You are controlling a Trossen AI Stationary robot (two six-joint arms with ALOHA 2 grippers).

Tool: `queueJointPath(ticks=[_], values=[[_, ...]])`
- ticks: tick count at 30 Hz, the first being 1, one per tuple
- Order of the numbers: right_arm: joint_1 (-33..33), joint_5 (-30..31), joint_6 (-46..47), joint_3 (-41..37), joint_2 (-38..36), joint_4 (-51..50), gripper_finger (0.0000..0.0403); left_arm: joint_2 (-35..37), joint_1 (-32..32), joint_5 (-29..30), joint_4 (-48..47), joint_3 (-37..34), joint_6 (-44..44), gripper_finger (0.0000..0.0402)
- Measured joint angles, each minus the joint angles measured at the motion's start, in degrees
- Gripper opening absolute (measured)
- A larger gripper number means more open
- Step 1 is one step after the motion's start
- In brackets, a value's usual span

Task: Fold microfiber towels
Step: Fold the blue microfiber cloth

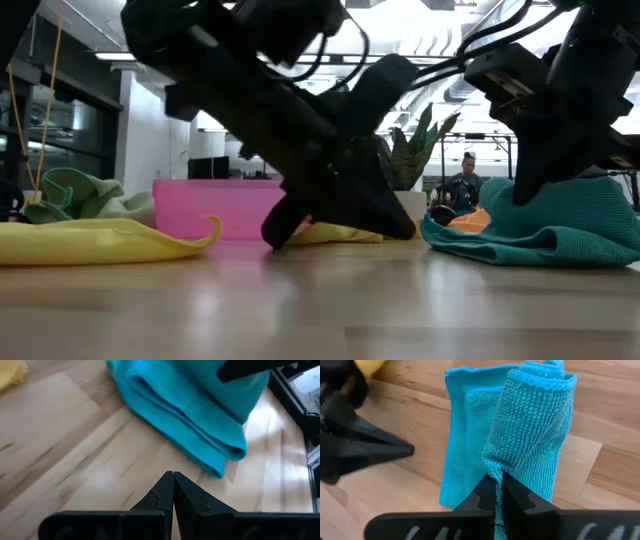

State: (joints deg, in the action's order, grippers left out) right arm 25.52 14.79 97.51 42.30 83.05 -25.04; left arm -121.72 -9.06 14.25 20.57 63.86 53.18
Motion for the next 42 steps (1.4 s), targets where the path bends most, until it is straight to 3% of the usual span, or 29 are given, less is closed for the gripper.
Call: queueJointPath(ticks=[7,24,28,34,38,42], values=[[0.0,0.7,1.6,0.0,0.0,1.3,0.0,-3.5,-0.5,1.7,-4.9,6.4,-3.7,0.0],[-1.3,1.4,1.0,-0.1,0.7,8.8,0.0005,-4.2,-0.3,2.3,-3.8,6.9,-4.7,0.0],[-1.5,1.3,-0.4,-0.1,2.1,14.7,0.0042,-4.3,-0.4,2.4,-3.8,6.9,-5.4,0.0],[-1.6,0.4,-0.5,-0.1,5.4,22.2,0.0134,-4.3,-0.4,2.1,-4.2,6.9,-5.5,0.0],[-1.6,0.0,-1.3,-0.1,4.7,21.3,0.0176,-4.3,-0.4,1.3,-4.6,6.9,-6.7,0.0],[-1.5,0.5,-4.2,0.0,1.4,17.3,0.0187,-4.0,-0.4,0.4,-5.8,6.9,-8.4,0.0]])
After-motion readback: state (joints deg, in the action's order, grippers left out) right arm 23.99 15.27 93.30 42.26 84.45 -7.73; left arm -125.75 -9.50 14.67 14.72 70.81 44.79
